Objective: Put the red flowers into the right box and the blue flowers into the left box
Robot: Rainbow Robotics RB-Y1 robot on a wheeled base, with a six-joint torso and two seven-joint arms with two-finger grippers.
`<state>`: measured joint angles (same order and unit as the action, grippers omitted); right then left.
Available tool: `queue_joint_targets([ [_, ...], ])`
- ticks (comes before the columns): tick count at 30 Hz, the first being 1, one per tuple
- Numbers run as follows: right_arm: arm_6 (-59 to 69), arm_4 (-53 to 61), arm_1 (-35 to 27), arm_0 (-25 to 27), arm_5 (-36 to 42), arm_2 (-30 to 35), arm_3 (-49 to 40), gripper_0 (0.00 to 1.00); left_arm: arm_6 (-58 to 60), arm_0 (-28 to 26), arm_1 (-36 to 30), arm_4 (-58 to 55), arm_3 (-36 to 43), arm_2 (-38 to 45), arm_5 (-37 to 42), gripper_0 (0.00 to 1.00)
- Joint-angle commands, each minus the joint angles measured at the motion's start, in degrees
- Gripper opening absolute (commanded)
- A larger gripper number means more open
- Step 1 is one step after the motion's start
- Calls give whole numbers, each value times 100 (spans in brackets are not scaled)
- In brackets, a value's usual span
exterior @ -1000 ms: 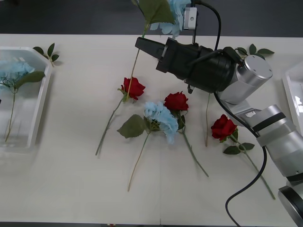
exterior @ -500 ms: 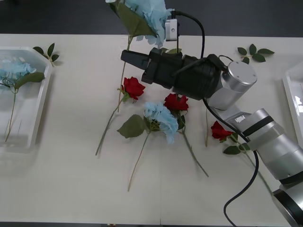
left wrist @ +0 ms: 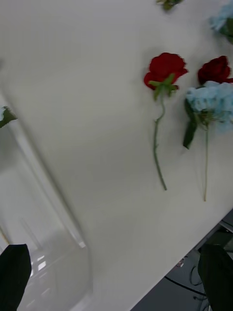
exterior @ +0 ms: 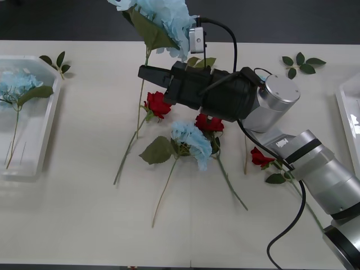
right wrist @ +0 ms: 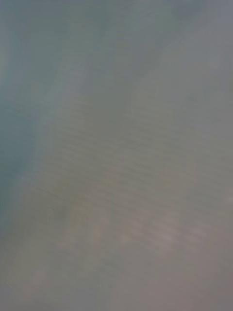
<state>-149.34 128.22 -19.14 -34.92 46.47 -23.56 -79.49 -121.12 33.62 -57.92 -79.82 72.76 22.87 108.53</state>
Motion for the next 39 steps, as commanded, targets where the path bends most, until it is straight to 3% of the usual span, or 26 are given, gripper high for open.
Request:
queue_joint_targets([
  [1,-201,45,208,-244,-59,44,-120,0,-694,83,-238,-983,-210,-397,80,100],
  [7,-254,168,244,-244,-173,44,-120,0,-1142,127,-167,-2354,-526,-1443,-306,100],
  [13,-289,352,279,-244,-287,-35,-120,0,-1265,242,439,-3101,-306,-2340,-825,100],
  [24,-359,352,349,-244,-296,-52,-120,0,-1160,321,1652,-3127,291,-2682,-1554,100],
  [33,-377,352,358,-244,-357,-79,-120,0,-1125,382,1960,-3277,326,-3069,-1880,100],
  [35,-386,361,358,-244,-357,-79,-120,0,-1116,391,1995,-3277,326,-3122,-1915,91],
  [37,-394,370,349,-244,-357,-79,-120,0,-1098,382,2030,-3268,326,-3122,-1923,55],
  [38,-394,370,358,-244,-366,-79,-120,0,-1089,382,2039,-3268,326,-3131,-1923,31],
  [39,-394,370,358,-244,-357,-79,-120,0,-1081,382,2048,-3268,326,-3131,-1923,22],
])
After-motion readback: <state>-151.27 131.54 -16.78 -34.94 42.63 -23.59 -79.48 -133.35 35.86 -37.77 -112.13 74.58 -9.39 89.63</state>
